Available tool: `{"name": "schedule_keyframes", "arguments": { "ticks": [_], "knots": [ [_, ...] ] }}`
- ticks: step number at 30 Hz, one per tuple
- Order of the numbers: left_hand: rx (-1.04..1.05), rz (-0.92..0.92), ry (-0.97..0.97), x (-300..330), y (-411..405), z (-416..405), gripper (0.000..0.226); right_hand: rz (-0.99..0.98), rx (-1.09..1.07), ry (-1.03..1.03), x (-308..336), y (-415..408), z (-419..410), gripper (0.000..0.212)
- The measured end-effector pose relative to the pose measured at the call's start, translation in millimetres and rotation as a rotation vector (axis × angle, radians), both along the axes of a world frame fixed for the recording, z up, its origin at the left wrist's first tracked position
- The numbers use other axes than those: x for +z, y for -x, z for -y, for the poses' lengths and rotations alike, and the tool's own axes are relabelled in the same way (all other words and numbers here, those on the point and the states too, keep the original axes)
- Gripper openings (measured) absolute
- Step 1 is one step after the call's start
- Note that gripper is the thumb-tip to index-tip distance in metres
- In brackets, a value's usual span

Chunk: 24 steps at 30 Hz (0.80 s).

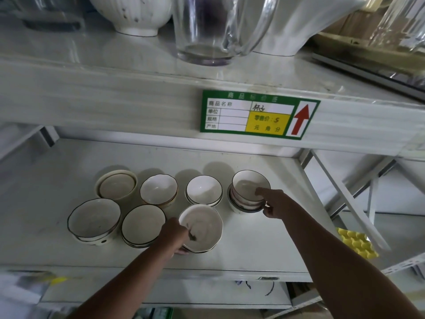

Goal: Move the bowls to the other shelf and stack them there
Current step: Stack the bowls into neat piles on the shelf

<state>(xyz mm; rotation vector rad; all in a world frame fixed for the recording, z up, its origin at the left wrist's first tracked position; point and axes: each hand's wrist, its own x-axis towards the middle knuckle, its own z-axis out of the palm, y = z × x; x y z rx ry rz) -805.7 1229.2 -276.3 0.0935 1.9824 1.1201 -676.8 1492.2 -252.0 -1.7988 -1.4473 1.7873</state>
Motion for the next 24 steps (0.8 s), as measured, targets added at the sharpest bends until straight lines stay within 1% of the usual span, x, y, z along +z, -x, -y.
{"name": "schedule_keyframes", "arguments": {
  "ticks": [2,4,6,7,10,11,12,15,17,19,21,23,24],
  "knots": [
    [0.000,0.003,0.011,-0.4,0.4,0.2,0.040,0.022,-0.058,-0.090,7.1,-6.6,9.5,0.059],
    [0.009,0.010,0.014,-1.4,1.6,-0.1,0.042,0.037,-0.071,-0.264,6.9,-14.7,25.5,0.054],
    [0.016,0.010,0.010,-1.2,2.9,0.0,0.043,0.089,0.028,-0.394,1.2,-20.7,52.7,0.046],
    [0.011,0.006,0.004,0.3,3.0,0.2,0.044,0.111,0.116,-0.374,-3.0,-21.8,67.4,0.044],
    [0.001,0.006,-0.040,5.8,1.7,2.6,0.044,0.057,0.415,-0.048,-10.0,-19.3,112.0,0.038],
    [0.006,0.013,-0.057,6.2,1.1,2.9,0.040,0.027,0.492,0.003,-12.9,-16.9,122.7,0.035],
    [0.012,0.019,-0.069,7.6,0.3,3.1,0.036,-0.002,0.542,-0.008,-15.5,-13.8,130.9,0.033],
    [0.031,-0.006,-0.080,8.3,1.1,4.1,0.018,-0.015,0.593,-0.186,-18.7,-3.9,144.8,0.020],
    [0.026,-0.065,-0.112,6.3,4.1,3.5,0.016,0.018,0.603,-0.259,-17.2,1.6,147.4,0.025],
    [0.031,-0.051,-0.106,2.3,6.6,3.3,0.016,0.025,0.615,-0.260,-16.7,4.9,147.4,0.028],
    [0.012,-0.052,-0.084,0.7,8.9,2.5,0.023,0.019,0.622,-0.209,-16.2,5.5,146.0,0.030],
    [-0.044,-0.111,-0.057,-0.8,12.0,-0.3,0.044,0.023,0.627,-0.158,-15.5,6.5,142.5,0.027],
    [-0.068,-0.123,-0.043,-2.7,13.5,-1.0,0.050,0.034,0.630,-0.145,-15.1,6.9,140.9,0.026]
  ]
}}
